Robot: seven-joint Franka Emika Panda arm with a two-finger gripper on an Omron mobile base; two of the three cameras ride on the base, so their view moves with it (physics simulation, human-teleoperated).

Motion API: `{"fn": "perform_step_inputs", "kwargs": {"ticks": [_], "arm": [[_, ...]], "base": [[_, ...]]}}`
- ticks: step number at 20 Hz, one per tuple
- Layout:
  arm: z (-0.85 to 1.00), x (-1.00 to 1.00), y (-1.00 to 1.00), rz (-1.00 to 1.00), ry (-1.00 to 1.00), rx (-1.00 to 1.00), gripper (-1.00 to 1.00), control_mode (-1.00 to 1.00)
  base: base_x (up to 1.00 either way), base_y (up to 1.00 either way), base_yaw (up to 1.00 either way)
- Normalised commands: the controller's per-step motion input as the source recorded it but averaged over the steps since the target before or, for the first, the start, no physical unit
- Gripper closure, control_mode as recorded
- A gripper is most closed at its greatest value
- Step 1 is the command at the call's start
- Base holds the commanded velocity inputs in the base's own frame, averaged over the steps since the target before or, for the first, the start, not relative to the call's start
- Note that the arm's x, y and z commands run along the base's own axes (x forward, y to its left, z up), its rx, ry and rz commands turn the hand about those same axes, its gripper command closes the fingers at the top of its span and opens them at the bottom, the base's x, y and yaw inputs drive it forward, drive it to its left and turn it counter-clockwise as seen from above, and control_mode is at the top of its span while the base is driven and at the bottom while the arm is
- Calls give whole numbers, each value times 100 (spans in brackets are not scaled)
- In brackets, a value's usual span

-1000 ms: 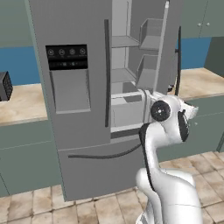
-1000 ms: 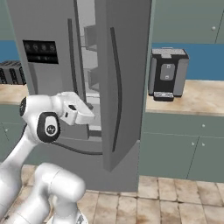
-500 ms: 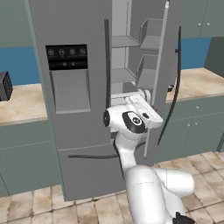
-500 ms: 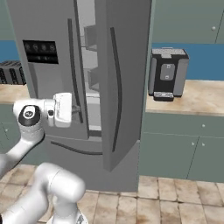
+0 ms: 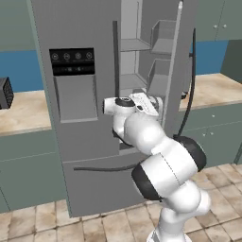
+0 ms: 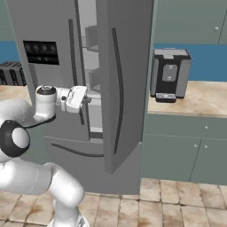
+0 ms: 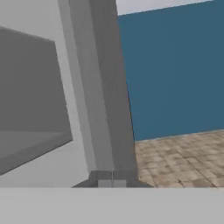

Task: Take the lemon wedge from the fridge and place it on the plate with fish on the dining counter.

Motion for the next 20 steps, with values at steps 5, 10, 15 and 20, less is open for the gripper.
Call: {"fn": "perform_step_inputs", "kwargs": {"ticks": [5, 10, 15, 20], "arm": [[-21, 59, -74, -2, 21, 0, 100, -100], [-31, -31, -100, -8, 13, 2, -100, -100], [-32, -92, -100, -13, 5, 8, -100, -100], [-37, -85, -100, -14, 5, 6, -100, -100]], "base": [[0, 0, 0], [0, 0, 0], [0, 0, 0], [0, 0, 0]]}}
